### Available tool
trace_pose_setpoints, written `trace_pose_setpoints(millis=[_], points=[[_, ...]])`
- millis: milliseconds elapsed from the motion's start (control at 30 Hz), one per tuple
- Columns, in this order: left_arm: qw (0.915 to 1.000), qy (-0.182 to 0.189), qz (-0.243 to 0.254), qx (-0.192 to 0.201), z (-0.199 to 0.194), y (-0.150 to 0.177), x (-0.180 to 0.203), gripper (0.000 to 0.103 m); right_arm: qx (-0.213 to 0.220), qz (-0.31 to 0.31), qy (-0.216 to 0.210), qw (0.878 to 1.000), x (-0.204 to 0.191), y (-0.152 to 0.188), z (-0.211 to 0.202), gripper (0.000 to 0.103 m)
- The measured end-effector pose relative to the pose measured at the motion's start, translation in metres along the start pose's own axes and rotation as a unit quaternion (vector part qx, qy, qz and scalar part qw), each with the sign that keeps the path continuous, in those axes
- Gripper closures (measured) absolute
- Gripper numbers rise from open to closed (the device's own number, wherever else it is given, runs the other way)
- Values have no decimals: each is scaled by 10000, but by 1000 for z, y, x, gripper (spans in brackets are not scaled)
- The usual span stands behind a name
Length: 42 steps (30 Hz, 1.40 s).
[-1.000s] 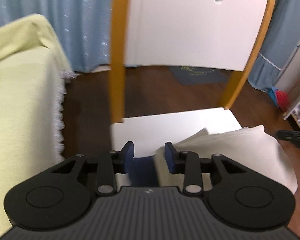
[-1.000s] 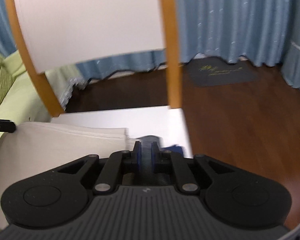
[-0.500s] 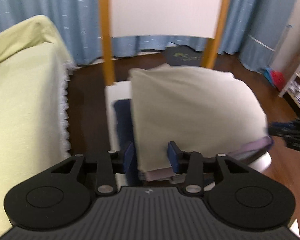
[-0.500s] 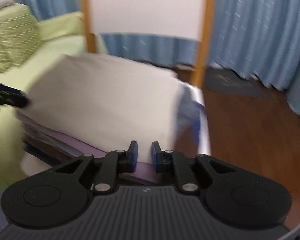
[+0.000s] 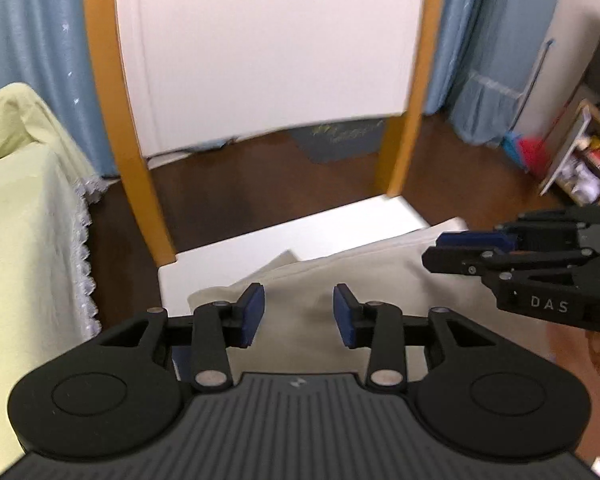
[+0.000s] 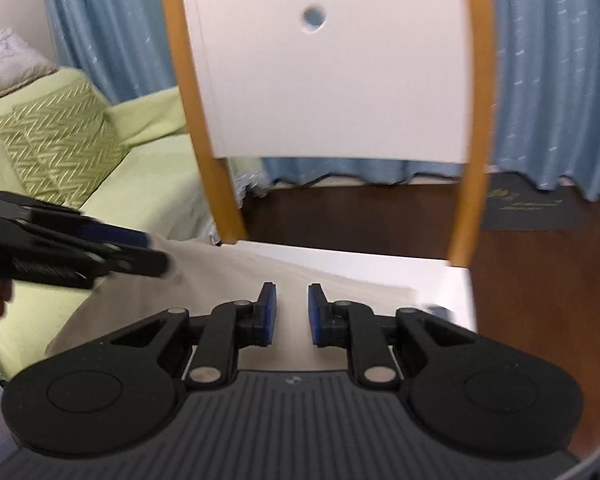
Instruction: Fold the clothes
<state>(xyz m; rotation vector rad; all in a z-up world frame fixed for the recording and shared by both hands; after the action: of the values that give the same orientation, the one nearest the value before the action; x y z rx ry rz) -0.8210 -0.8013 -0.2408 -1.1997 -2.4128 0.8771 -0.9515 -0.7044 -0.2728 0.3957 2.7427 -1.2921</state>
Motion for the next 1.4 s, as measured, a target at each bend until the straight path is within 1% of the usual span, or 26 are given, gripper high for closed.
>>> trace_pose_setpoints(millis=[33,67,133,167,200,233,267,300,333,367,433,467,500,600,667,700,767,833,933,1033,1133,1200,1233,1300,1333,1400], points=[[9999,-93,-26,-41,5,1,-3,53,-165,-42,121,9998,6,2,13,92],[9995,-247,-211,-33,5,3,-14,53,-286,-79,393,9988,15,5,21,92],[9967,-557,-592,-12,3,8,-36,53,-284,109,889,9956,36,6,23,91],[9932,-764,-876,1,-3,14,-54,55,-306,239,1172,9924,48,8,18,91],[9918,-809,-985,7,-6,17,-60,57,-316,273,1316,9904,52,11,16,89],[9898,-853,-1142,28,-17,22,-68,57,-276,291,1472,9883,56,15,3,88],[9901,-785,-1160,67,-33,29,-69,57,-234,307,1629,9859,60,18,-11,88],[9907,-758,-1129,78,-39,32,-69,57,-134,301,1514,9879,53,22,-24,88],[9925,-735,-977,80,-49,38,-62,55,-33,294,1391,9898,45,26,-38,88],[9948,-703,-738,33,-60,49,-45,52,69,287,1267,9915,38,30,-51,88],[9960,-618,-647,-48,-66,62,-24,48,160,257,800,9963,11,40,-67,88],[9965,-547,-628,-99,-71,71,-10,44,178,212,551,9981,-7,48,-74,88],[9965,-517,-641,-127,-69,75,-4,43,168,196,433,9987,-14,52,-75,88],[9940,-749,-737,-302,-61,97,5,39,-46,217,38,9997,-38,76,-71,89],[9889,-854,-1166,-343,-66,109,-5,35,-219,130,313,9992,-31,89,-69,89],[9875,-867,-1266,-357,-68,111,-8,35,-306,86,454,9985,-28,95,-69,89],[9832,-1131,-1369,-414,-80,114,-11,35,-361,228,708,9966,-8,104,-82,88],[9814,-1313,-1325,-458,-91,114,-7,35,-383,413,909,9943,2,110,-98,80],[9788,-1416,-1370,-565,-107,114,-2,33,-375,848,1092,9897,20,118,-119,79],[9798,-1403,-1316,-553,-121,121,8,32,-272,1016,1135,9880,15,126,-139,78],[9810,-1303,-1321,-570,-132,135,15,31,-164,947,1153,9887,-5,135,-157,71],[9816,-1231,-1294,-679,-145,150,20,31,-102,961,1167,9884,-18,142,-165,70],[9829,-1180,-1234,-693,-164,162,26,31,-47,1067,1139,9877,-31,149,-172,70],[9844,-1162,-1161,-631,-181,169,29,29,23,1232,1079,9865,-51,156,-184,67],[9853,-1152,-1115,-588,-191,173,31,29,60,1307,1036,9860,-65,160,-193,64],[9861,-1153,-1045,-585,-228,182,35,29,178,1398,977,9852,-92,164,-218,54]])
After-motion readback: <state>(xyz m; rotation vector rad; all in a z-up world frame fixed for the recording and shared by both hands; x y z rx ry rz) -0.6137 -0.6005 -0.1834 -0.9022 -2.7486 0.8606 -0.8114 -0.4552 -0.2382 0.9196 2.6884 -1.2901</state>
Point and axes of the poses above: each gripper's, at about its wrist camera, not at the fingertips, and z roughly the way its jaws point, x to its right, y to its underside, the point moved 5 cm from there along z, roughly the way its jaws point, and after that the axes turned 4 degrees about -y, right-handed, at the moved point
